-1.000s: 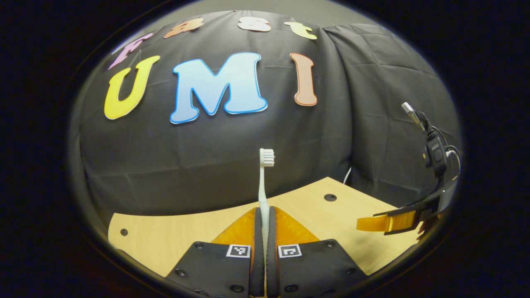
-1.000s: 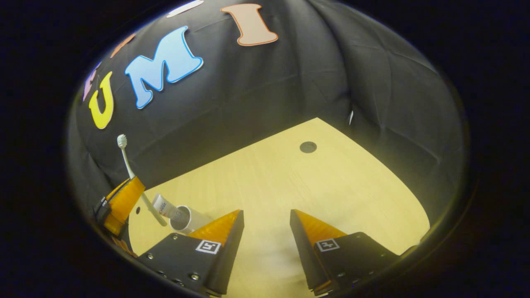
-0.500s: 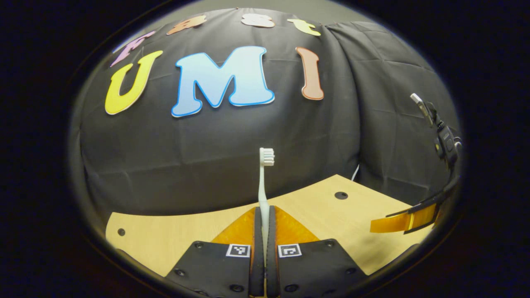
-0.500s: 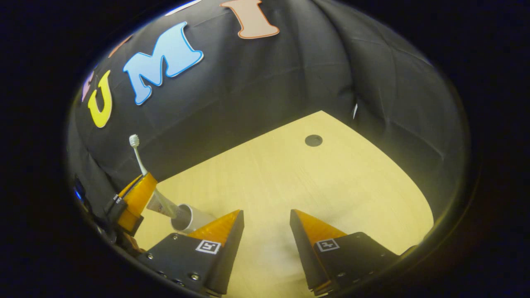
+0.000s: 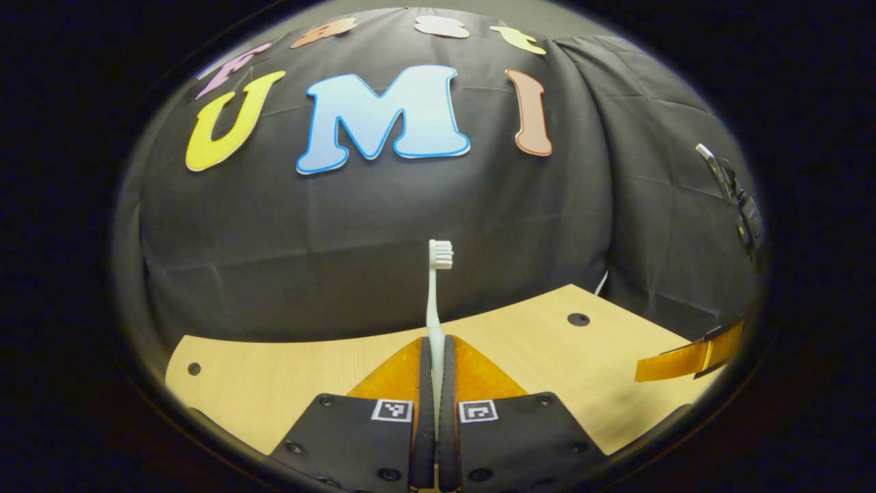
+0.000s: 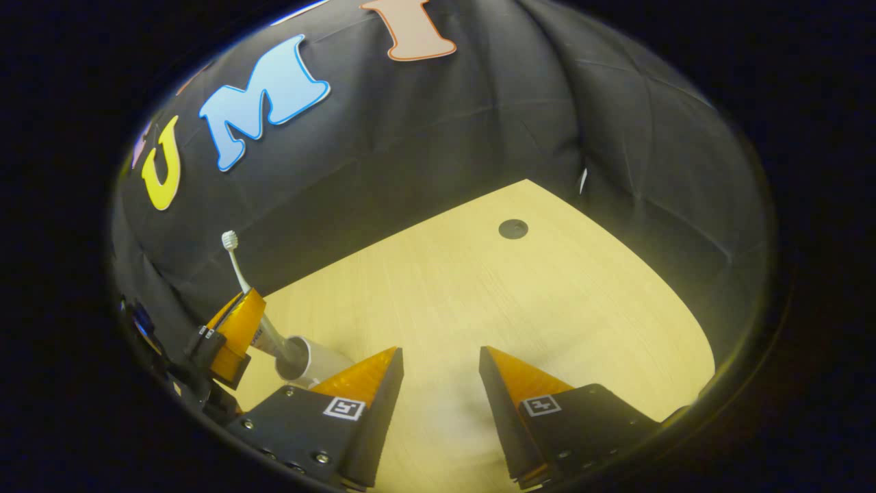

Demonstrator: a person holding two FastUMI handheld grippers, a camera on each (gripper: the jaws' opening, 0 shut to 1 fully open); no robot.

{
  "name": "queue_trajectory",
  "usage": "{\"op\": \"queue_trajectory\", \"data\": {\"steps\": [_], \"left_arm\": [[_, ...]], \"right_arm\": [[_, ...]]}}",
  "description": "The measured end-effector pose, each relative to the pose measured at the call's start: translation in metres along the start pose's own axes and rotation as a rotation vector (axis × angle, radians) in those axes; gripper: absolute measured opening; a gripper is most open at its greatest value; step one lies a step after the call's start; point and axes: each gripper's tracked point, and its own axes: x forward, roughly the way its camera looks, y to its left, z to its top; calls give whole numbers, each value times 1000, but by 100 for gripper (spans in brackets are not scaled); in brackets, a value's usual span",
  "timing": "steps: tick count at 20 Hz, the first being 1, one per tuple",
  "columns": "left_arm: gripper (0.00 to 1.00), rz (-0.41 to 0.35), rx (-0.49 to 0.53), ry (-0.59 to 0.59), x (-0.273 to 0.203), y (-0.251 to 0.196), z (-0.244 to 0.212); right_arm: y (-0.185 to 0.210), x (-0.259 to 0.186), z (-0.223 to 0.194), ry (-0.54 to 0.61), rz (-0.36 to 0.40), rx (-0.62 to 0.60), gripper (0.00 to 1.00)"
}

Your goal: Put the toothbrush and toothpaste on the desktop into the cup, then pick up the cup and place it on the coaster on the desktop.

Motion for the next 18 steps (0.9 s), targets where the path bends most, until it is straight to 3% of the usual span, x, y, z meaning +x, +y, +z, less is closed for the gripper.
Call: {"op": "queue_trajectory", "data": {"steps": [3, 12, 13, 14, 15, 18], "left_arm": [[11, 36, -24, -16, -6, 5, -1], [11, 26, 30, -23, -8, -12, -5], [7, 27, 35, -25, -9, -13, -5], [11, 22, 36, -29, -9, -15, -4], [7, 21, 35, -34, -11, -16, -4], [11, 25, 45, -33, -12, -16, -5]], "right_arm": [[-2, -1, 0, 3, -5, -3, 68], [0, 2, -4, 11, -1, -7, 68], [0, 1, -4, 12, -2, -8, 63], [0, 2, -5, 13, -4, -10, 68], [0, 2, -5, 12, -6, -11, 68], [-1, 1, -3, 7, -9, -8, 68]]}}
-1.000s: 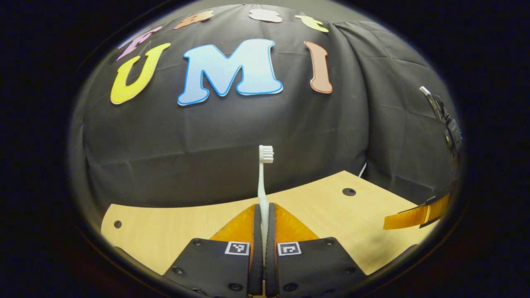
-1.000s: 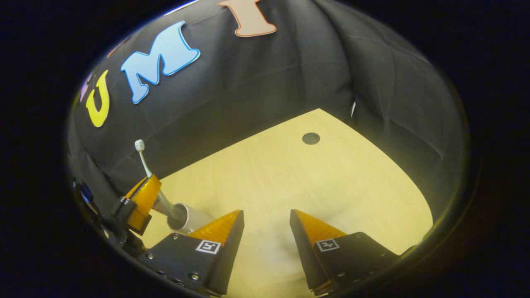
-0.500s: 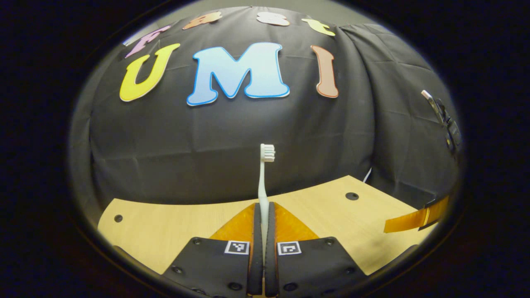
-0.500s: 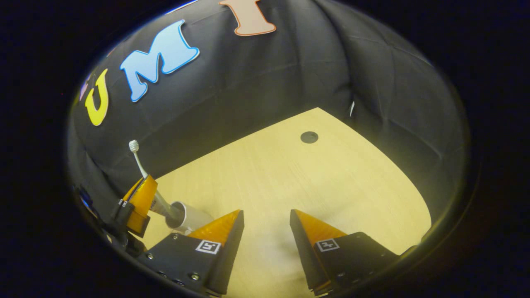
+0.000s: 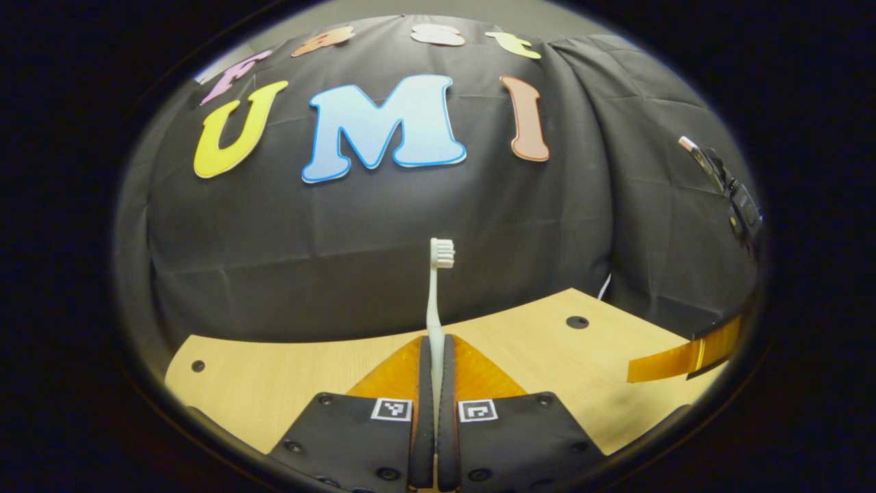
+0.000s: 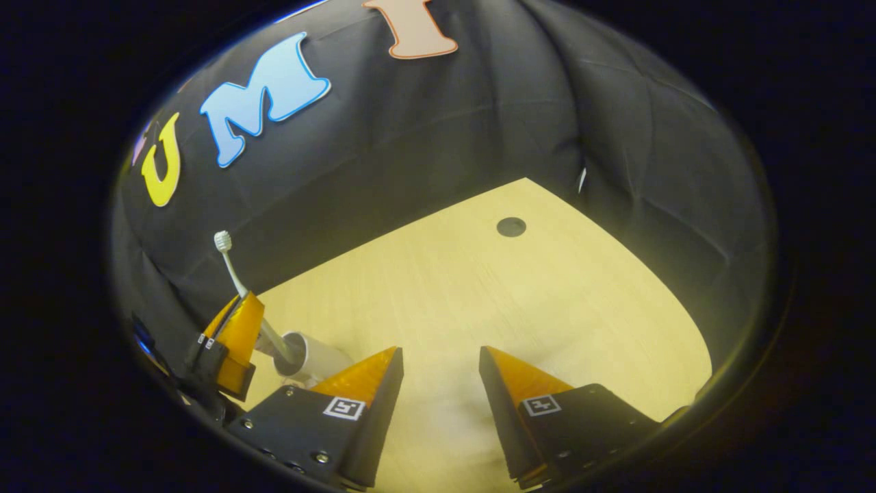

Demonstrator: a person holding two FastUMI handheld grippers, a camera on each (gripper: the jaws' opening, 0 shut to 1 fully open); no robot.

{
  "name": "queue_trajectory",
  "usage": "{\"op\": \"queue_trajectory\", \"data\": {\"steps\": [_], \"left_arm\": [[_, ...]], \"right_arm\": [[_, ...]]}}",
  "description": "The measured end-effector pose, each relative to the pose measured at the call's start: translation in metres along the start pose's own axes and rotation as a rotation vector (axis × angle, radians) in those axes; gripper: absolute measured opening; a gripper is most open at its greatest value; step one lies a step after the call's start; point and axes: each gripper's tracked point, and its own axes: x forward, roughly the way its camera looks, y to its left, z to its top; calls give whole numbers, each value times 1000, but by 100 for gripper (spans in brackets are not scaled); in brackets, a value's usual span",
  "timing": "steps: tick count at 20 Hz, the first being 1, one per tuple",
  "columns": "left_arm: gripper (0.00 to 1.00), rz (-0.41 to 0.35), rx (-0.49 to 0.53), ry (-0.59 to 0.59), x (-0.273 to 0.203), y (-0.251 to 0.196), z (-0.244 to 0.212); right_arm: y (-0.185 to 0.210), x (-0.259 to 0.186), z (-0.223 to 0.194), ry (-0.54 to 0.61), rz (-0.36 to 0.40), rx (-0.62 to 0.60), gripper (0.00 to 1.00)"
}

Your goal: Put the toothbrush and toothpaste on the desktop into the cup, then pick up the cup and place it on the coaster on the desktop.

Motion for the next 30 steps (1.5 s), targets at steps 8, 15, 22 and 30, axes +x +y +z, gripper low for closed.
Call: {"op": "queue_trajectory", "data": {"steps": [8, 15, 22, 30], "left_arm": [[20, 19, 12, -18, -9, 0, -3], [19, 39, -6, -40, -21, 8, 11], [19, 90, -28, -55, -48, 35, 23], [18, 128, -31, -29, -83, 54, 18]], "right_arm": [[0, 0, -1, 4, -3, -1, 68], [2, -6, -3, 11, 22, -4, 68], [18, -12, -10, 14, 63, -59, 68], [52, -15, -24, 37, 162, -162, 68]]}}
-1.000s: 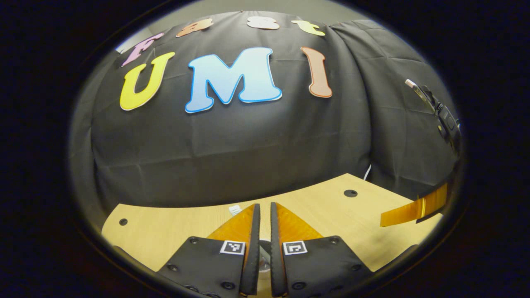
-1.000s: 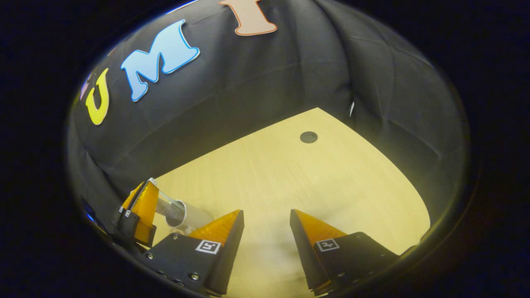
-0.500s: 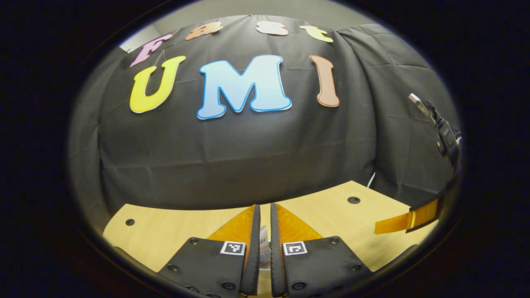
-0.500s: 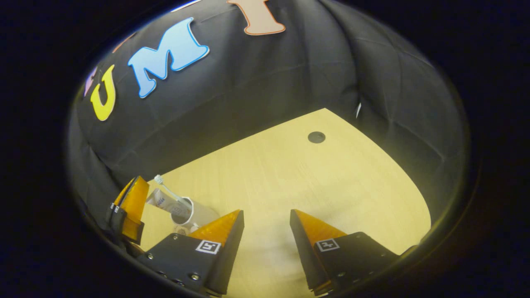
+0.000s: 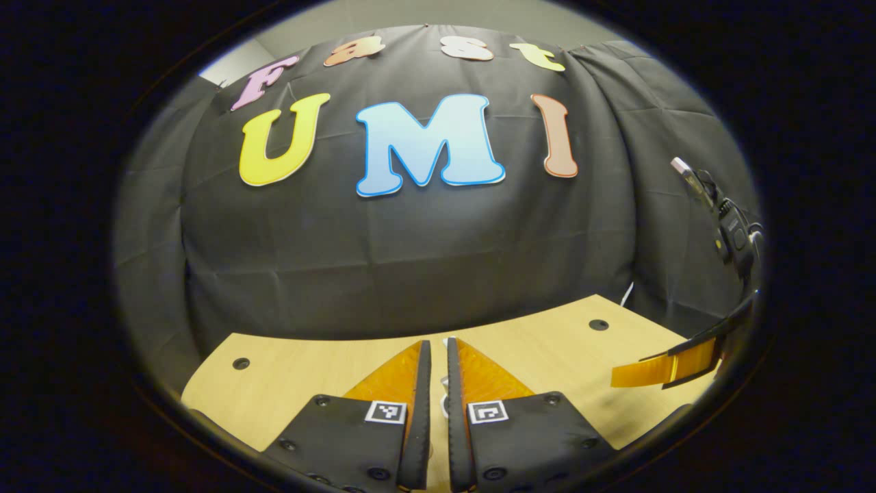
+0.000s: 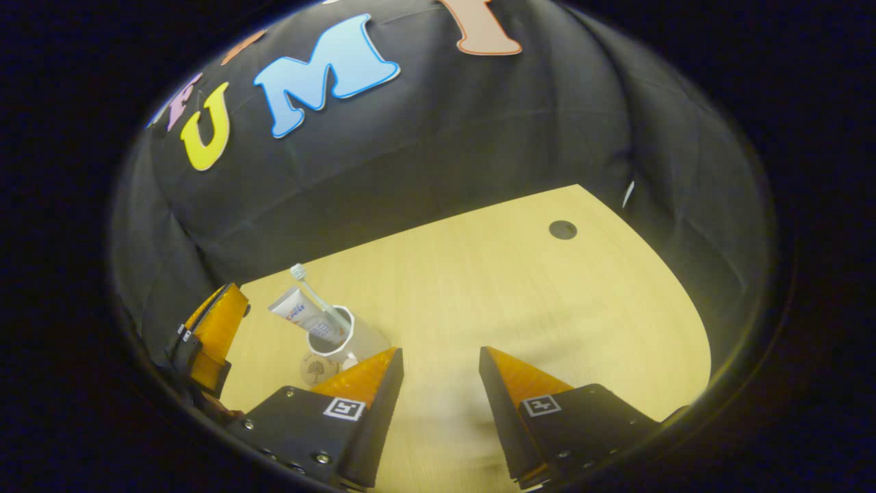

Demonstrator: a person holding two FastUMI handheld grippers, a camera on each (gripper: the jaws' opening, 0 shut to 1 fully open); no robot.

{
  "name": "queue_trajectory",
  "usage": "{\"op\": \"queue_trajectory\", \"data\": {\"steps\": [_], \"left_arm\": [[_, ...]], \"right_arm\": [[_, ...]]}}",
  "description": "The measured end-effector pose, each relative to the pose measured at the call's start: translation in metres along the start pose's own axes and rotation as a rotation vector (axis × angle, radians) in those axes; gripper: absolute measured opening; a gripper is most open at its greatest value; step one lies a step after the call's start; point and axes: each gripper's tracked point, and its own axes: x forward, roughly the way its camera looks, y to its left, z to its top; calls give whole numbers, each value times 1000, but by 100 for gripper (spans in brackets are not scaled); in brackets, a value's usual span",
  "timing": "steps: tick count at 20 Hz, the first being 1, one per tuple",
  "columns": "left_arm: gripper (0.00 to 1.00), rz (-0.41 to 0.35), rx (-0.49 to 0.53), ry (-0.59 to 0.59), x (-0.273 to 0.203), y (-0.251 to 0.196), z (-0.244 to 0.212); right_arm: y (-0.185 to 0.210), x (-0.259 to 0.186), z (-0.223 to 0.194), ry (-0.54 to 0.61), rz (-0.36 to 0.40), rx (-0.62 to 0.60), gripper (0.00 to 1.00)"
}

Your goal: Put the toothbrush and toothpaste on the desktop into the cup, then pick up the cup and place it on the coaster on the desktop.

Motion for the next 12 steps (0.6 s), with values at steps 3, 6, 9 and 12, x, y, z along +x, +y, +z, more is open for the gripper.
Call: {"op": "queue_trajectory", "data": {"steps": [3, 6, 9, 12], "left_arm": [[19, 5, -13, 1, -13, 5, 3], [24, 26, -14, 11, -30, 13, 3], [43, 20, -30, 36, -43, 17, -1], [51, 42, -43, 54, -59, 28, -5]], "right_arm": [[11, 0, -3, 8, 32, -63, 69], [24, 0, -9, 23, 69, -125, 69], [36, 1, -12, 35, 103, -189, 69], [49, 6, -14, 50, 133, -276, 70]]}}
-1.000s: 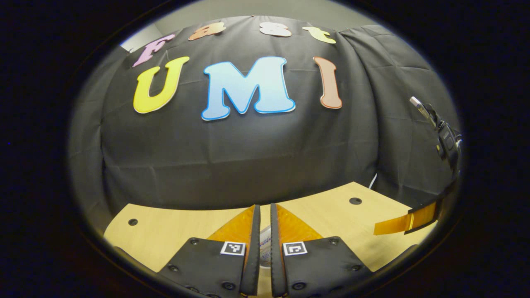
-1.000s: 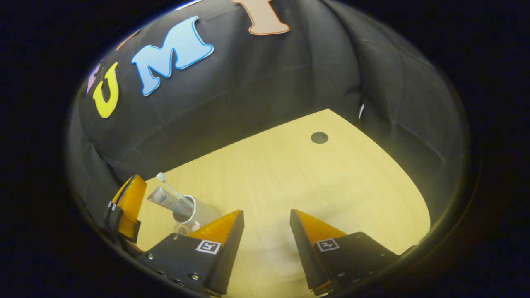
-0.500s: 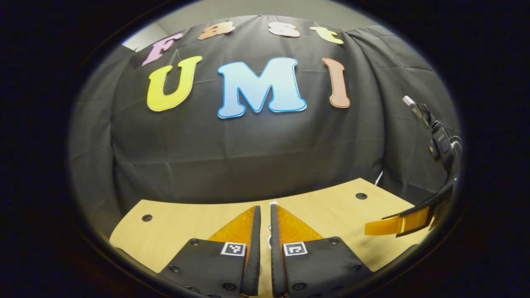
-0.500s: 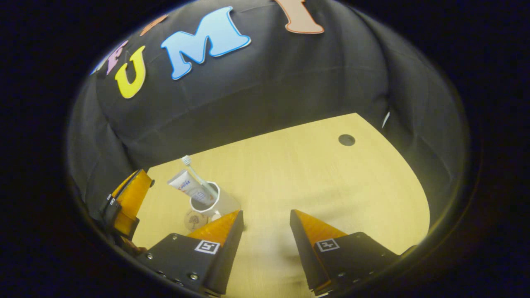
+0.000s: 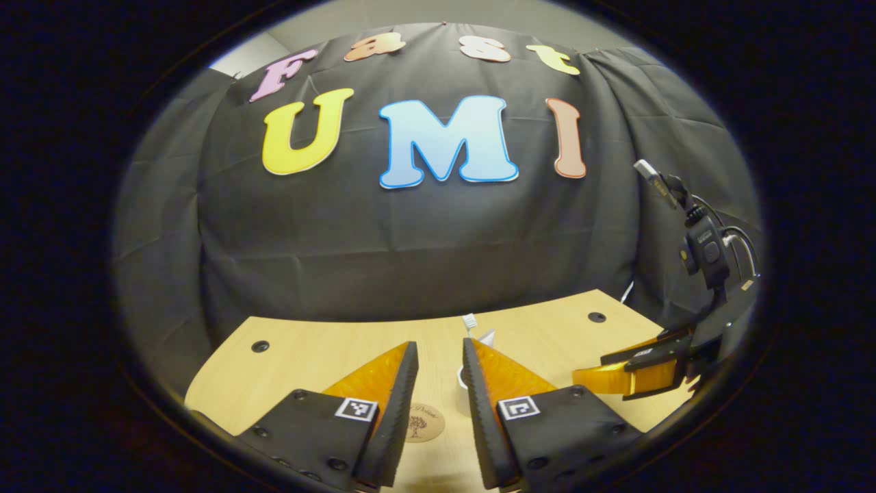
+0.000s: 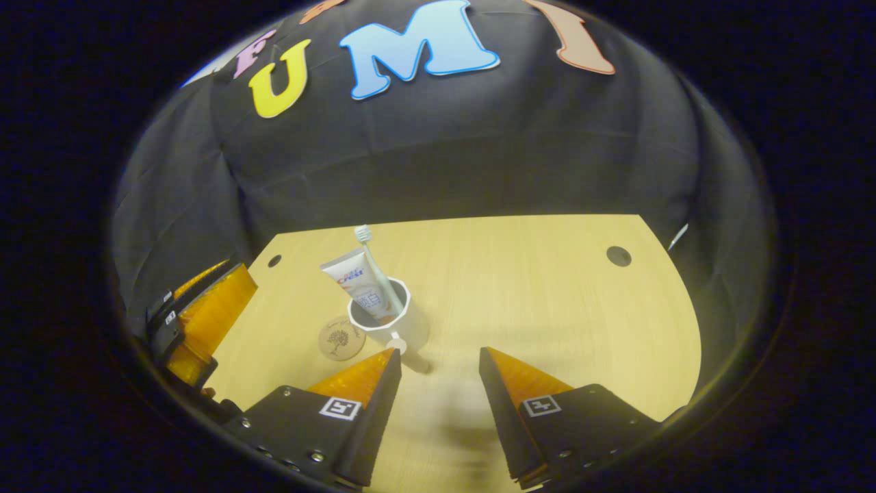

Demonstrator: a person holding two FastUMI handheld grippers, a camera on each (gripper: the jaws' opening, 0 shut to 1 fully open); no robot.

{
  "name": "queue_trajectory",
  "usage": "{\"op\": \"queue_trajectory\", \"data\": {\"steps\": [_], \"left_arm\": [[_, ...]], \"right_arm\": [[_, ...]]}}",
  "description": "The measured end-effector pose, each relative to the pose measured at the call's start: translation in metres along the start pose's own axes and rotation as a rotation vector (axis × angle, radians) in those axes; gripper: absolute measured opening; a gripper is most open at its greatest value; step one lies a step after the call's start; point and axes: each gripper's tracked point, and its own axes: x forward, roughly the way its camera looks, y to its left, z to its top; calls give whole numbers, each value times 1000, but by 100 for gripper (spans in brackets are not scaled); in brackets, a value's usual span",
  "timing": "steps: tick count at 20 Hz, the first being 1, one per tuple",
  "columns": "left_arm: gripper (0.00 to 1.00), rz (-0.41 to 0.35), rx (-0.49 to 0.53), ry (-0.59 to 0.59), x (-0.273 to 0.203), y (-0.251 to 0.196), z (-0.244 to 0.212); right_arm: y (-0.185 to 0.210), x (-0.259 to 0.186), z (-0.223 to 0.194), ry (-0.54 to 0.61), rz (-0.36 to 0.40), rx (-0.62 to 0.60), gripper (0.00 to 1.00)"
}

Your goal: Put the toothbrush and toothpaste on the desktop into the cup, then pick up the cup and place it on the coaster on the desktop.

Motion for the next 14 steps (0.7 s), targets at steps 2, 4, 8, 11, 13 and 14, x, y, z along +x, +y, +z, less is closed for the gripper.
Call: {"op": "queue_trajectory", "data": {"steps": [2, 4, 8, 11, 13, 14], "left_arm": [[61, 12, -3, 8, -10, 7, -3], [69, 14, -12, 13, -19, 11, -6], [88, 31, -30, 29, -31, 18, -14], [92, 52, -44, 39, -41, 25, -17], [94, 64, -52, 43, -47, 30, -18], [93, 70, -54, 45, -50, 33, -19]], "right_arm": [[7, 4, 1, 15, 17, -54, 72], [14, 8, 7, 23, 30, -106, 72], [19, 24, 12, 73, 41, -215, 72], [23, 33, 4, 153, 63, -273, 72], [28, 40, -1, 186, 77, -298, 71], [30, 44, -3, 201, 82, -309, 71]]}}
